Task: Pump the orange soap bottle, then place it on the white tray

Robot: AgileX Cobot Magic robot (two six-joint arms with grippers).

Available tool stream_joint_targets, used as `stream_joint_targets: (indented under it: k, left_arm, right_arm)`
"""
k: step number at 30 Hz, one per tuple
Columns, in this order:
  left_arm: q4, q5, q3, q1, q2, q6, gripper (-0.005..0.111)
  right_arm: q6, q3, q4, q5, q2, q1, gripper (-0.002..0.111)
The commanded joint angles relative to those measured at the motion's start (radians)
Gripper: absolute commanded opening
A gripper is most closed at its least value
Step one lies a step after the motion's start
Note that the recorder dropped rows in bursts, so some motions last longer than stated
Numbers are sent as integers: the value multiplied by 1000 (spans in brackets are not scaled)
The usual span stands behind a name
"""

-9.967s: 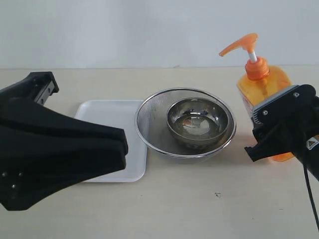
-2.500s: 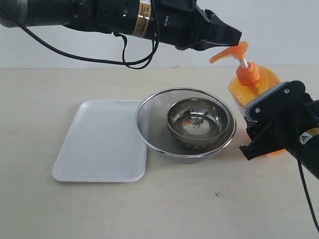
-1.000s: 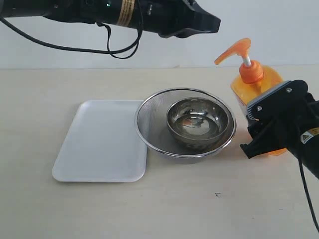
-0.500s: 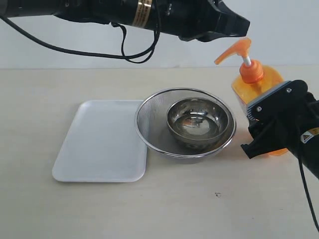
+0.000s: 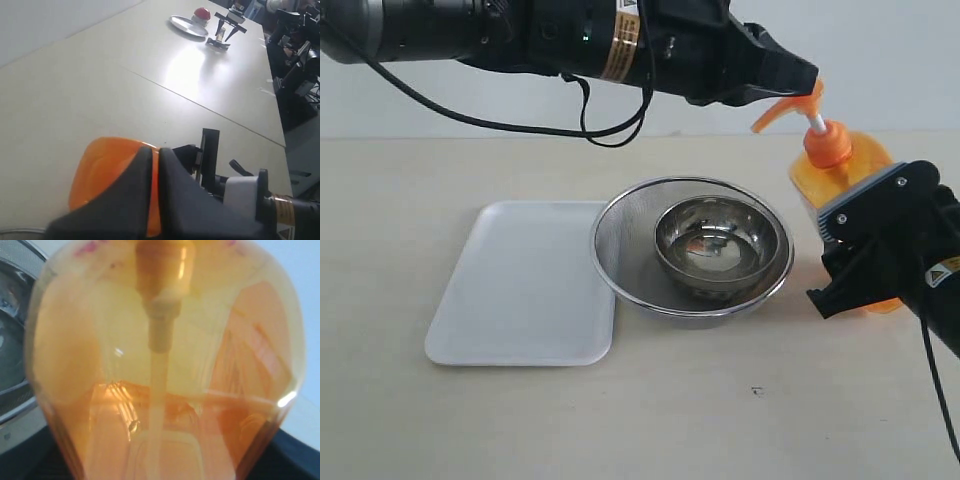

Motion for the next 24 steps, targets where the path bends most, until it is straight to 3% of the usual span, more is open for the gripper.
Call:
stream_joint_targets:
  k: [1, 24]
  left_arm:
    - [41, -6, 10, -3, 56, -9, 5]
    - [41, -51, 10, -3, 148, 7, 5]
  right_arm:
    - [9, -5, -38, -65, -6, 3, 0]
    - [51, -5, -113, -53, -6, 3, 0]
